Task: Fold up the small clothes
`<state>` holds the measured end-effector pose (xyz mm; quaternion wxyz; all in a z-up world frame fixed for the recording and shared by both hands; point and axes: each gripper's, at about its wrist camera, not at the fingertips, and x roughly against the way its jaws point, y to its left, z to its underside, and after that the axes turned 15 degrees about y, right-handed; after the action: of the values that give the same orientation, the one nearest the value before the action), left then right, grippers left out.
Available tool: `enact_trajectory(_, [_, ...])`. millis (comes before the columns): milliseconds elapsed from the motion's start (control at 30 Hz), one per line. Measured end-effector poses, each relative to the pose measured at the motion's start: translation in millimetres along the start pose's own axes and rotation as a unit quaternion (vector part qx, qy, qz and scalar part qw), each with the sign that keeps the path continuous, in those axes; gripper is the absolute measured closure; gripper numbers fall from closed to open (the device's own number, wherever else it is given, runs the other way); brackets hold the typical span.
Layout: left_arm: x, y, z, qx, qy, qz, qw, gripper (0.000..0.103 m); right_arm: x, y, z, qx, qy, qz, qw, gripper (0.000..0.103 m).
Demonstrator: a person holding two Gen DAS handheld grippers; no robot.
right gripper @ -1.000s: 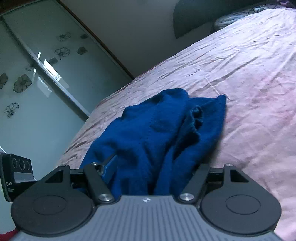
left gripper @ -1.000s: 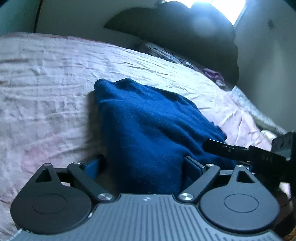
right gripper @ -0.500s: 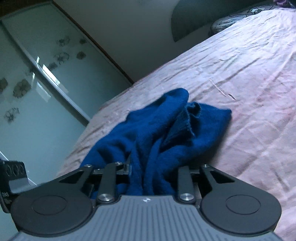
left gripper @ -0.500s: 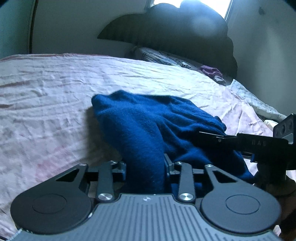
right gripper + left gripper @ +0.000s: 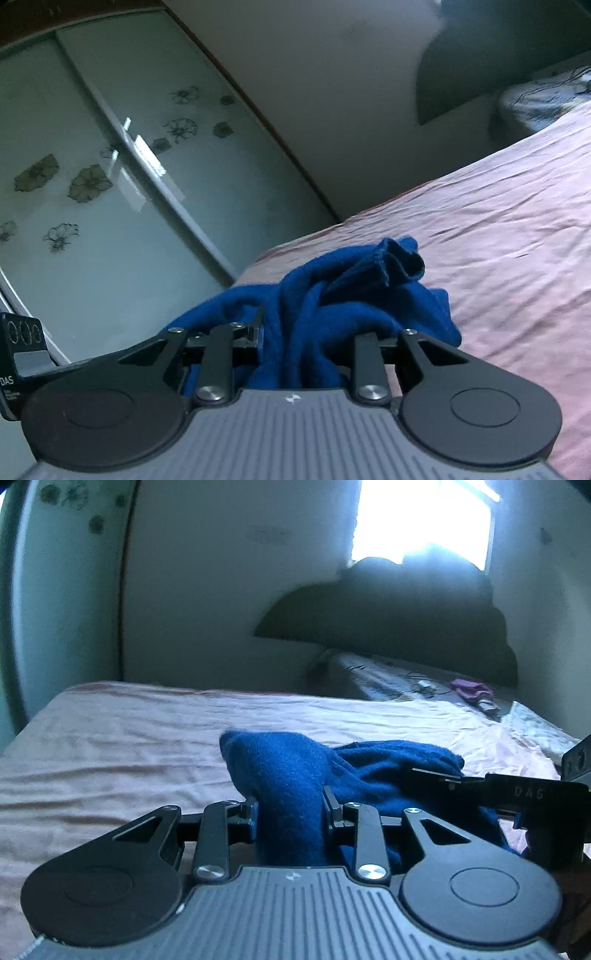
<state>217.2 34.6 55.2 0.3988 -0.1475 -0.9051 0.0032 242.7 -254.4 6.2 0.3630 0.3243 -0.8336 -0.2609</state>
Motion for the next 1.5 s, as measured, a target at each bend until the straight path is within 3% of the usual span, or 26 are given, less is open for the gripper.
enact_trajectory(200, [-21,21,54,0.017,0.114,0.0,0.9933,0.073,-29,-13,45,-0.032,0.084,0.006,0.996,0.078])
enact_trajectory(300, [-19,25,79,0.019,0.115,-0.002,0.9932,0.072,-28,-21,66,-0.046,0.1,0.005,0.994,0.076])
enact_trajectory(400, [-10,30,89,0.032,0.103,0.01,0.9941,0.057,-15,-27,73,-0.06,0.1,0.007,0.993,0.073])
enact_trajectory(467, [-7,33,93,0.039,0.103,0.024,0.9937,0.05,-4,-29,77,-0.058,0.098,0.015,0.993,0.053])
enact_trajectory(500, [-6,33,98,0.039,0.104,0.03,0.9934,0.047,-1,-27,82,-0.055,0.098,0.018,0.994,0.032])
enact_trajectory(533, [-5,33,102,0.038,0.104,0.033,0.9933,0.045,4,-27,86,-0.051,0.098,0.02,0.994,0.024])
enact_trajectory(600, [-3,32,111,0.031,0.107,0.039,0.993,0.044,9,-28,96,-0.046,0.112,0.015,0.993,0.024])
enact_trajectory(767, [-10,22,133,0.017,0.119,0.06,0.9909,0.049,17,-22,120,-0.012,0.13,0.006,0.991,0.025])
enact_trajectory(800, [-10,20,135,0.014,0.117,0.055,0.9915,0.058,17,-20,122,-0.011,0.133,0.006,0.991,0.032])
enact_trajectory(833, [-10,18,135,0.011,0.114,0.051,0.9921,0.068,14,-17,123,-0.009,0.139,0.004,0.99,0.056])
enact_trajectory(900, [-9,20,132,0.017,0.115,0.052,0.9919,0.086,7,-16,125,-0.011,0.153,0.005,0.988,0.081])
enact_trajectory(1033, [8,26,129,0.022,0.103,0.065,0.9922,0.092,13,-14,129,-0.016,0.14,-0.006,0.99,0.088])
enact_trajectory(1167, [16,26,140,0.018,0.105,0.052,0.9929,0.092,25,-9,136,-0.007,0.139,0.004,0.99,0.088])
enact_trajectory(1300, [12,21,149,0.013,0.101,0.018,0.9946,0.083,28,-18,142,-0.04,0.142,0.028,0.989,0.085])
enact_trajectory(1333, [15,16,150,0.004,0.092,0.005,0.9958,0.07,32,-14,142,-0.038,0.131,0.042,0.99,0.085])
enact_trajectory(1367, [20,10,151,-0.007,0.079,-0.015,0.9967,0.067,37,-5,142,-0.024,0.116,0.067,0.991,0.085])
enact_trajectory(1433, [24,1,153,-0.018,0.064,-0.057,0.9962,0.036,48,16,143,0.018,0.083,0.12,0.989,0.083])
enact_trajectory(1500, [23,-5,156,-0.023,0.059,-0.087,0.9942,0.031,51,33,144,0.048,0.061,0.133,0.988,0.083])
